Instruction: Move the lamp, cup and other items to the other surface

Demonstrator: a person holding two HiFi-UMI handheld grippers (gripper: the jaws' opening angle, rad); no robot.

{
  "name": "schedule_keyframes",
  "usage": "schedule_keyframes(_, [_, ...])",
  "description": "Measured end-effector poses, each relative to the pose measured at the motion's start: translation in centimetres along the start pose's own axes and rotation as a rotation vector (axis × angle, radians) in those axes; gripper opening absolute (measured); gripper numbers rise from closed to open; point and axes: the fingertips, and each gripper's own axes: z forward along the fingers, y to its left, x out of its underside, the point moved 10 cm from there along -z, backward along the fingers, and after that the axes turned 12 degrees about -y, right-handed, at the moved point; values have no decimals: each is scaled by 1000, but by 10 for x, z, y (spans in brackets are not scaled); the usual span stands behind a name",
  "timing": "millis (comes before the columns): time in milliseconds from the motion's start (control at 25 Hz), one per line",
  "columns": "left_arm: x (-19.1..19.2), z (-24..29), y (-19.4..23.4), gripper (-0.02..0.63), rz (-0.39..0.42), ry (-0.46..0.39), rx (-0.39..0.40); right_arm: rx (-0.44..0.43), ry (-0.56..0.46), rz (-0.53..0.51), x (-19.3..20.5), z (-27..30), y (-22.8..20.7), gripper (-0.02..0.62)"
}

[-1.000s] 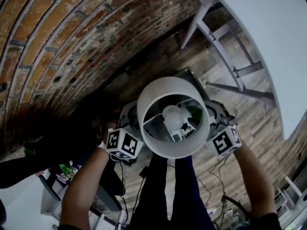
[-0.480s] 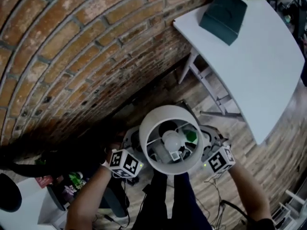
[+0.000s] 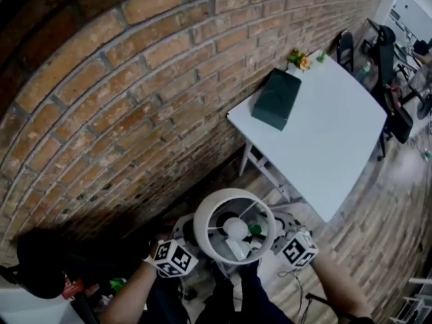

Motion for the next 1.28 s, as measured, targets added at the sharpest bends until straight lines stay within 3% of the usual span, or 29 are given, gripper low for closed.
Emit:
schedule_keyframes(320, [-85, -40, 8, 290, 16, -95, 29, 45, -5, 16, -73, -57, 2, 295])
schedule_keyframes(560, [-137, -38, 13, 290, 57, -156, 68, 131, -19, 19, -108, -107, -3, 293])
schedule_keyframes(1040, [-229, 6, 23, 290, 137, -246, 195, 311, 15, 65, -133, -199, -20, 293])
schedule_keyframes(1280, [-254, 51, 32, 290, 155, -229, 225, 347, 15, 82, -120, -228, -51, 291])
